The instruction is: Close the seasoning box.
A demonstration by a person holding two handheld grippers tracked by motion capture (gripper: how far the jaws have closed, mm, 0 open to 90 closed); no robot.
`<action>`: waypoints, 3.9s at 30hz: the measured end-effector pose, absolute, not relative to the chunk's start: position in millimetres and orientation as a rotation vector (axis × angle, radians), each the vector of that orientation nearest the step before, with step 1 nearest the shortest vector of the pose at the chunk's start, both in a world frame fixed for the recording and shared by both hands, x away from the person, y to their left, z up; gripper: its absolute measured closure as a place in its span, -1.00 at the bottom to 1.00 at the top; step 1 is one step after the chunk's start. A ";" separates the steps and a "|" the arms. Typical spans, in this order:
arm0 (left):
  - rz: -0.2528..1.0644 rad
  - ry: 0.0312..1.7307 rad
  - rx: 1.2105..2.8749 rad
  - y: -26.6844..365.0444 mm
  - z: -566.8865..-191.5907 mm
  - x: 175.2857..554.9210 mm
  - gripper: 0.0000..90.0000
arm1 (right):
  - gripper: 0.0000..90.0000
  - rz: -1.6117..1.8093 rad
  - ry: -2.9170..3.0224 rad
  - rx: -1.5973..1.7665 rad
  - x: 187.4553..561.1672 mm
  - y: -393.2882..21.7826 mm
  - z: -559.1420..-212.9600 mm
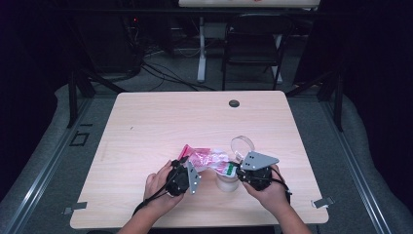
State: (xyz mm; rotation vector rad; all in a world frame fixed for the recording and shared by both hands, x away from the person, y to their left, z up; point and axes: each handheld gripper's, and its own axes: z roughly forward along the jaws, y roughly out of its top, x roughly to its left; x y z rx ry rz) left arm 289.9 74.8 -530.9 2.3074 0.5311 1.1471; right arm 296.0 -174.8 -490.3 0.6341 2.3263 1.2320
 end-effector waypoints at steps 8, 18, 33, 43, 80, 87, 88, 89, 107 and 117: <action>1.094 0.549 2.315 75.1 -535.1 292.3 0.36 | 1.00 1.232 2.327 0.627 295.9 -173.5 -490.9; 1.046 0.556 2.328 74.3 -540.3 294.6 0.39 | 1.00 1.223 2.338 0.615 295.1 -170.9 -492.0; 0.954 0.565 2.352 73.0 -546.6 297.9 0.29 | 1.00 1.206 2.341 0.599 293.9 -167.1 -492.8; 0.873 0.593 2.335 73.5 -548.1 299.6 0.20 | 0.99 1.179 2.336 0.572 291.0 -161.3 -491.4; 0.668 0.652 2.192 82.7 -528.6 283.5 0.58 | 0.99 1.225 2.360 0.511 294.4 -143.6 -488.2; 0.679 0.639 2.192 80.6 -529.7 281.6 0.77 | 0.98 1.227 2.363 0.505 293.4 -143.2 -488.1; 0.678 0.639 2.192 80.6 -529.7 281.6 0.79 | 0.98 1.227 2.362 0.504 293.3 -143.1 -488.1; 0.679 0.639 2.195 80.5 -529.8 281.6 0.80 | 0.97 1.228 2.362 0.503 293.2 -142.9 -488.1; 0.645 0.707 2.135 87.8 -526.9 285.7 0.96 | 0.45 1.271 2.313 0.501 291.9 -143.5 -486.7; 0.561 0.763 2.083 101.0 -523.8 294.3 0.97 | 0.21 1.370 2.278 0.567 293.3 -151.9 -481.5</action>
